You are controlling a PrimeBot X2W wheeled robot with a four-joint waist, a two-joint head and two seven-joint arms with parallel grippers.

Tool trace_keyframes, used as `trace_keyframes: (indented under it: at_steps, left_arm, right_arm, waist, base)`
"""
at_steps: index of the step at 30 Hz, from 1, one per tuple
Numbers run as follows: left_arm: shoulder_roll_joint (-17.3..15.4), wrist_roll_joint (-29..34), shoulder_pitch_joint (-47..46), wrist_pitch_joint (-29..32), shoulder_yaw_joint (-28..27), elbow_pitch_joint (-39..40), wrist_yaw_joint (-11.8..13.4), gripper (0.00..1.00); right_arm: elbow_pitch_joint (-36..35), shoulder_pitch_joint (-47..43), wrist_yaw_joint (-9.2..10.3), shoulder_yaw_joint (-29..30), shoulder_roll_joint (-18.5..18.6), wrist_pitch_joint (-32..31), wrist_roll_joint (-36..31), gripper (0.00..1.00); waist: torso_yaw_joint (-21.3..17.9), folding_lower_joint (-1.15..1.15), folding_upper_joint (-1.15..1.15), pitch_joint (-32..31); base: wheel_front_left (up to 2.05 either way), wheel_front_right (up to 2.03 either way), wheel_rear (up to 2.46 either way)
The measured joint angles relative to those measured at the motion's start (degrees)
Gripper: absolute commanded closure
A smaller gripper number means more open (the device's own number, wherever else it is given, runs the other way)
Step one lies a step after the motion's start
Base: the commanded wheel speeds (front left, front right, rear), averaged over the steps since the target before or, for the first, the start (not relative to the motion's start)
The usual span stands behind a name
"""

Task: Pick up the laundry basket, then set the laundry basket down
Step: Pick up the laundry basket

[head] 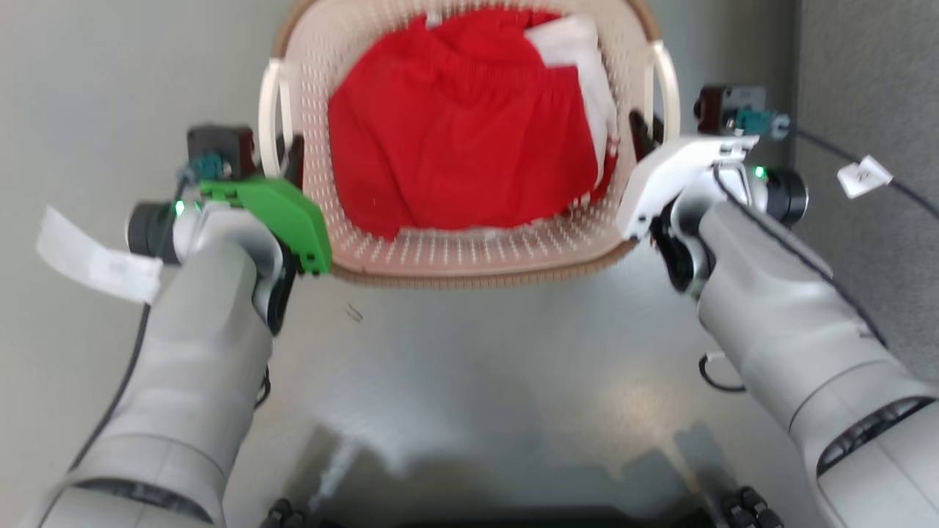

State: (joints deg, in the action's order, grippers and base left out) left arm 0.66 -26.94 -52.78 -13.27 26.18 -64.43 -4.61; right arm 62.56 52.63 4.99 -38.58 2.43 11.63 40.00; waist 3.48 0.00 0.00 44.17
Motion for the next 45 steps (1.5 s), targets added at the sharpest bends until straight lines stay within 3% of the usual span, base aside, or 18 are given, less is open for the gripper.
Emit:
trace_keyframes:
  at_steps: [18,45]
  left_arm:
    - [0.23,-3.71,11.04,0.09,4.55,-1.90,-0.76,1.00]
    - [0.14,-10.59,27.28,7.50,9.67,-3.68,-0.93,1.00]
  right_arm:
    - [0.75,-12.22,-0.44,-4.67,-0.56,-0.80,4.67,1.00]
    - [-1.51,-29.43,0.25,-11.88,-0.73,-9.56,13.00,1.00]
  waist:
    - [0.53,0.00,0.00,-12.58]
    - [0.33,0.00,0.00,-33.52]
  base:
    - [0.00,0.00,0.00]
    - [0.00,0.00,0.00]
